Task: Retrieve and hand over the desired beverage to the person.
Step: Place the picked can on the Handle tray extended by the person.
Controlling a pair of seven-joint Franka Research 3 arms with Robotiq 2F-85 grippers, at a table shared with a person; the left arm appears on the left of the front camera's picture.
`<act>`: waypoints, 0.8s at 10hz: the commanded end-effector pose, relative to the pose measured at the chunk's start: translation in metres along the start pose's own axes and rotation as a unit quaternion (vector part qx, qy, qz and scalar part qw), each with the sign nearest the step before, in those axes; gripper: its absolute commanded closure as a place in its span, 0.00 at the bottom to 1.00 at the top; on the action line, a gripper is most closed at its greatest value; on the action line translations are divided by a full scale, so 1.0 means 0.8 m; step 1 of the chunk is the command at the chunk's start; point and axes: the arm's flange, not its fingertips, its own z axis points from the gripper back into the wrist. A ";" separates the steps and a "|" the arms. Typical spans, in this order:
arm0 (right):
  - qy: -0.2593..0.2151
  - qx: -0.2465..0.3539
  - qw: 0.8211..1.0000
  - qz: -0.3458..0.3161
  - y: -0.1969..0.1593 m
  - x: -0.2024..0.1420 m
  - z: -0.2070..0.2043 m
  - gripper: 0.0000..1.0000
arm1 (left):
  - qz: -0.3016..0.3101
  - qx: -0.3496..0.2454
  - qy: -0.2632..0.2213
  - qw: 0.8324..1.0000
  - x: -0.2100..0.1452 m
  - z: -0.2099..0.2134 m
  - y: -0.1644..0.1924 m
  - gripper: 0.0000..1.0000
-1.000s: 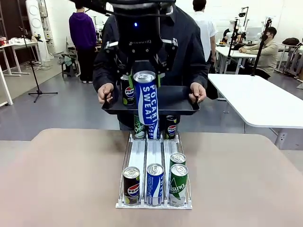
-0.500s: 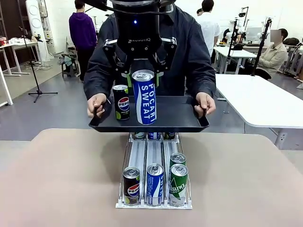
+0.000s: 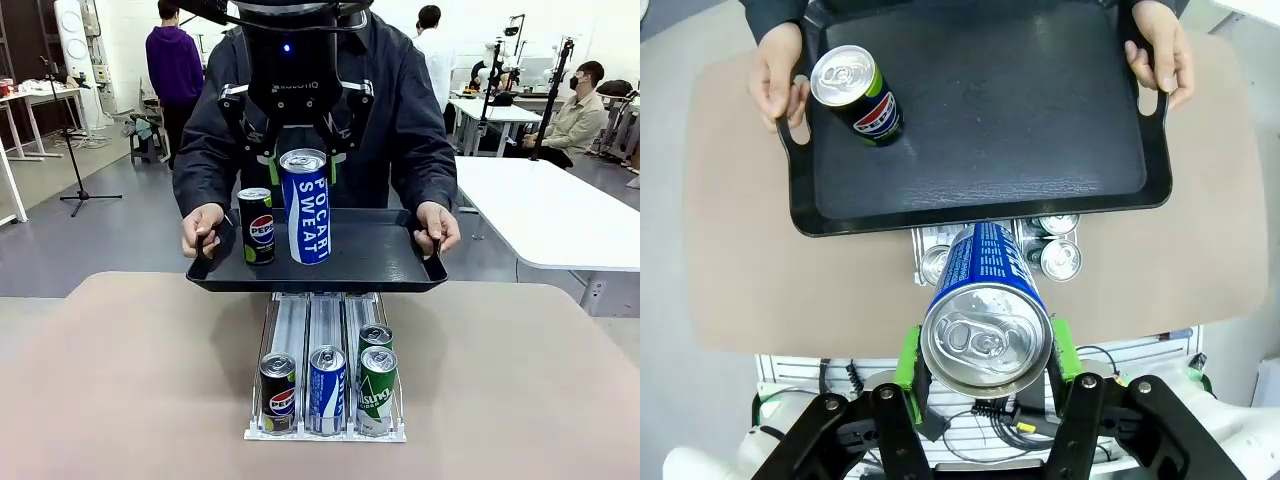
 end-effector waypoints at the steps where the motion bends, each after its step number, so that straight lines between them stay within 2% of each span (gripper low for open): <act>1: -0.003 0.015 1.000 0.007 0.000 0.000 -0.002 0.00 | 0.001 -0.005 -0.007 1.000 -0.001 0.004 0.002 0.98; 4: -0.003 0.015 1.000 0.007 0.000 0.000 -0.002 0.00 | 0.001 -0.005 -0.007 1.000 -0.001 0.004 0.002 0.98; 5: -0.003 0.015 1.000 0.007 0.000 0.000 -0.002 0.00 | 0.000 0.000 0.000 1.000 0.000 0.000 0.000 0.42; 8: -0.003 0.015 1.000 0.007 0.000 0.000 -0.002 0.00 | -0.026 0.014 -0.011 1.000 0.045 -0.026 -0.022 0.42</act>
